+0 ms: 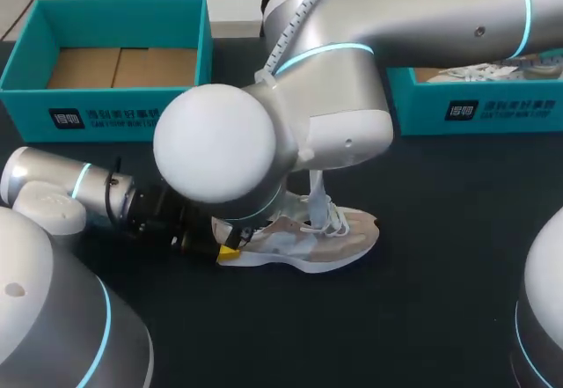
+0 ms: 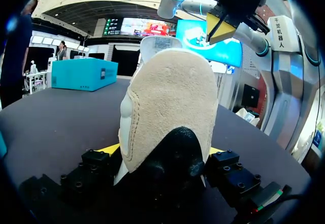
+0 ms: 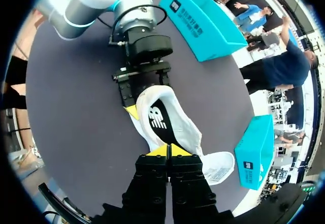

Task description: Take the shoe out of the shoebox, open the shoe tongue, remove and reinsert the insole, then place the shoe into the shoebox

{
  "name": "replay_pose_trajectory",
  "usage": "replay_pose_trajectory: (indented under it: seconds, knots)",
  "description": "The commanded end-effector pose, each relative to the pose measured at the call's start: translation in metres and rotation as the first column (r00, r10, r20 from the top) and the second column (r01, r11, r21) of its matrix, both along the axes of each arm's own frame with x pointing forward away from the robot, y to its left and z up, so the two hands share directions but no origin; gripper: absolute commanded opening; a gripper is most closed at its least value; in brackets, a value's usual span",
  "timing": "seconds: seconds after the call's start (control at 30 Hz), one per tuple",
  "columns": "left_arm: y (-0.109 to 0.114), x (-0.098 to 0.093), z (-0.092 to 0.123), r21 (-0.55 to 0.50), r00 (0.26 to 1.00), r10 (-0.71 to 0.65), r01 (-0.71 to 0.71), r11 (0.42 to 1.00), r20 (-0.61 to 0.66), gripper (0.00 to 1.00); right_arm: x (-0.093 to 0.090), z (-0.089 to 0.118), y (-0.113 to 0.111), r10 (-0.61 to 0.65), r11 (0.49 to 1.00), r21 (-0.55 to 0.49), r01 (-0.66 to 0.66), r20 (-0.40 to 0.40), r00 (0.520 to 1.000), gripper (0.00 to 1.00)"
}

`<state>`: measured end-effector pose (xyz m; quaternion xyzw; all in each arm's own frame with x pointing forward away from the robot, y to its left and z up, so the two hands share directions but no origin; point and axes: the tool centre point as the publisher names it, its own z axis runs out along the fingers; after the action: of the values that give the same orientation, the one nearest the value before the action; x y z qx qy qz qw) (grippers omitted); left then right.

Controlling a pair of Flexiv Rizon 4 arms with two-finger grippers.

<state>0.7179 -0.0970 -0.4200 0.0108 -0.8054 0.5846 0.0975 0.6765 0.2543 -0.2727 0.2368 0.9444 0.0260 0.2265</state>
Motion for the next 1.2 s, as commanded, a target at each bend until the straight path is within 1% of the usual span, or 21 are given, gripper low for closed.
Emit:
replay_pose_trajectory:
  seconds: [0.03, 0.2, 0.23, 0.27, 0.3, 0.37, 0.5, 0.57, 0.63, 0.83, 1.0, 1.07, 1.2]
  knots:
    - [-0.001, 0.0, -0.007, -0.001, 1.0, 0.002, -0.002, 1.0, 0.0, 0.0, 0.0, -0.001, 0.003, -0.002, 1.0, -0.006, 0.002, 0.0, 1.0, 0.0]
    - [-0.001, 0.0, -0.007, -0.001, 1.0, 0.002, -0.002, 1.0, 0.0, 0.0, 0.0, -0.001, 0.003, -0.002, 1.0, -0.006, 0.002, 0.0, 1.0, 0.0]
    - [-0.001, 0.0, -0.007, -0.001, 1.0, 0.002, -0.002, 1.0, 0.0, 0.0, 0.0, -0.004, 0.003, 0.031, 0.999, 0.01, -0.031, -0.041, 0.999, 0.0]
    - [-0.001, 0.0, -0.007, -0.001, 1.0, 0.002, -0.002, 1.0, 0.0, 0.0, 0.001, -0.007, 0.002, 0.059, 0.998, 0.003, -0.059, -0.069, 0.996, 0.0]
    - [-0.001, 0.0, -0.007, -0.001, 1.0, 0.002, -0.002, 1.0, 0.0, 0.0, 0.003, -0.009, 0.001, 0.079, 0.996, -0.033, -0.082, -0.082, 0.993, 0.0]
    - [-0.001, 0.0, -0.007, -0.001, 1.0, 0.002, -0.002, 1.0, 0.0, 0.0, 0.005, -0.011, 0.0, 0.14, 0.988, -0.045, -0.147, -0.129, 0.982, 0.0]
    - [-0.001, 0.0, -0.007, -0.001, 1.0, 0.002, -0.002, 1.0, 0.0, 0.0, 0.013, -0.011, -0.001, 0.176, 0.981, -0.051, -0.186, -0.148, 0.973, 0.0]
    - [-0.001, 0.0, -0.007, -0.001, 1.0, 0.002, -0.002, 1.0, 0.0, 0.0, 0.015, -0.012, 0.0, 0.22, 0.972, -0.047, -0.231, -0.172, 0.96, 0.0]
    - [-0.001, 0.0, -0.007, -0.001, 1.0, 0.002, -0.002, 1.0, 0.0, 0.0, 0.016, -0.014, 0.002, 0.246, 0.964, -0.043, -0.261, -0.218, 0.944, 0.0]
    - [-0.001, 0.0, -0.007, -0.001, 1.0, 0.002, -0.002, 1.0, 0.0, 0.0, 0.02, -0.026, -0.003, 0.25, 0.959, -0.039, -0.28, -0.341, 0.906, 0.0]
    - [-0.001, 0.0, -0.007, -0.001, 1.0, 0.002, -0.002, 1.0, 0.0, 0.0, 0.027, -0.035, -0.006, 0.231, 0.963, -0.039, -0.267, -0.395, 0.889, 0.0]
    - [-0.001, 0.0, -0.007, -0.001, 1.0, 0.002, -0.002, 1.0, 0.0, 0.0, 0.032, -0.036, -0.008, 0.19, 0.968, -0.087, -0.236, -0.362, 0.913, 0.0]
    - [-0.001, 0.0, -0.007, -0.001, 1.0, 0.002, -0.002, 1.0, 0.0, 0.0, 0.032, -0.036, -0.008, 0.19, 0.968, -0.087, -0.236, -0.362, 0.913, 0.0]
